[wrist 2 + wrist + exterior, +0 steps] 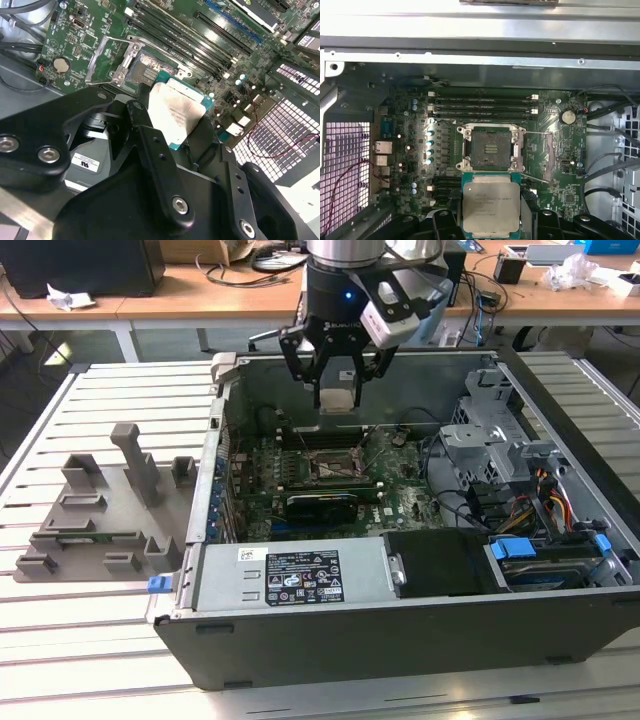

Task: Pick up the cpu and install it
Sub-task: 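Pick up the cpu and move it towards the insertion slot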

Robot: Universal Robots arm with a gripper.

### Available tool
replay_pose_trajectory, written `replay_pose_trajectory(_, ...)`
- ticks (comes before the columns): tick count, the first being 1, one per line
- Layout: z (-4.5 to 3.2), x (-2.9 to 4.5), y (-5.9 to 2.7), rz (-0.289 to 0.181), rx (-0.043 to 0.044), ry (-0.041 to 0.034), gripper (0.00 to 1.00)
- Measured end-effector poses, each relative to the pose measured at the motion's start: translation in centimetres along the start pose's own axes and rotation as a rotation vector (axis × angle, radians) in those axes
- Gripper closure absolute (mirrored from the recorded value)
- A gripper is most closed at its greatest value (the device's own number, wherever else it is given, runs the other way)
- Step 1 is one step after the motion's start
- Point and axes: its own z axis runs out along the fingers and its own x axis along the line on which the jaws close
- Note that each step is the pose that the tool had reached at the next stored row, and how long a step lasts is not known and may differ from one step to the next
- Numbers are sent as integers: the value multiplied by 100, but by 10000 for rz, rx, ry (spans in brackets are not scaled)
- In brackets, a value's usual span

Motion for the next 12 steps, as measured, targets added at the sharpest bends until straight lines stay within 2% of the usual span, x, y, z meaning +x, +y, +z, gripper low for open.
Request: replay_pose_trajectory(12,158,-34,7,1,0,9,45)
